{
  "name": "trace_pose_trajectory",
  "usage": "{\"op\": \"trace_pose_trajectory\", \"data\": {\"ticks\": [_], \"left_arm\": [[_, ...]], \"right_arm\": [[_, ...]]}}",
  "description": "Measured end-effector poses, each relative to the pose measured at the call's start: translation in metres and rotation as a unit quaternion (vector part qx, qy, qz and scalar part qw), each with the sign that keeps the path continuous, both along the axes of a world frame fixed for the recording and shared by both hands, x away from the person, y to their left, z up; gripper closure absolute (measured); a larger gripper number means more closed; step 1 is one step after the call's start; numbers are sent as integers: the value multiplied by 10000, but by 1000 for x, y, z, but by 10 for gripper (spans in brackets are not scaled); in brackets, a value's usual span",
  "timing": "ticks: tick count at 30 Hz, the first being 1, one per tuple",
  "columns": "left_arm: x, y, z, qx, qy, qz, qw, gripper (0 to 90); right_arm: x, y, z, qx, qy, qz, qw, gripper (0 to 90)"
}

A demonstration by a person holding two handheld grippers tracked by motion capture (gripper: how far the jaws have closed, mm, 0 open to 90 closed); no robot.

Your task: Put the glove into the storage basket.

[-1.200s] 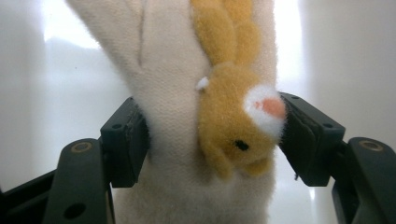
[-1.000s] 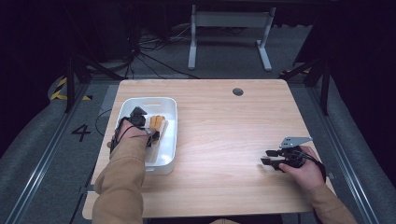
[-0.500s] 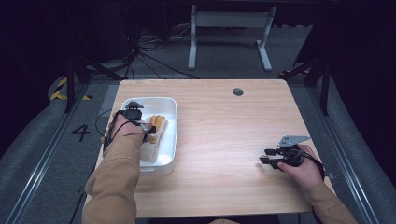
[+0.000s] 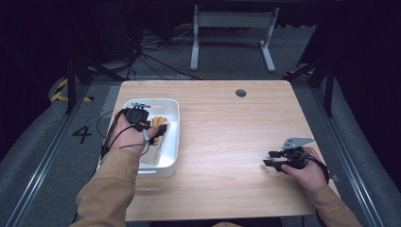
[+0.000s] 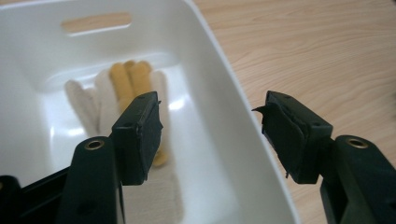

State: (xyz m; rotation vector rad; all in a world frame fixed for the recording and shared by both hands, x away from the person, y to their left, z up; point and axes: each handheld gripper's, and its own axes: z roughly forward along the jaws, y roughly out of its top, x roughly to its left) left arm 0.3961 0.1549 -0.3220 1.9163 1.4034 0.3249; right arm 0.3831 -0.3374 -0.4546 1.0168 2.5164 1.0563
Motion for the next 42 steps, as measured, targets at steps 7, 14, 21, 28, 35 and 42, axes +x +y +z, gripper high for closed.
{"op": "trace_pose_trajectory", "data": {"ticks": [7, 14, 21, 28, 35, 42], "left_arm": [[-15, -21, 9, -208, -530, -836, 9949, 395], [-21, -57, -1, -791, -885, -1626, 9795, 394], [-22, -85, -27, -821, -1062, -2101, 9684, 403], [-29, -108, -55, -1039, -1157, -2536, 9547, 399], [-30, -124, -79, -916, -1272, -2723, 9494, 395], [-33, -144, -109, -902, -1069, -2938, 9456, 448]], "right_arm": [[-1, -3, -2, 134, 74, -14, 9999, 522], [-2, -12, 0, 353, 46, -107, 9993, 519], [-2, -12, -2, 422, 149, -104, 9989, 557], [-5, -12, -2, 408, 89, -115, 9991, 556], [-6, -14, -2, 410, 62, -145, 9990, 554], [-5, -16, -4, 469, 69, -144, 9988, 551]]}}
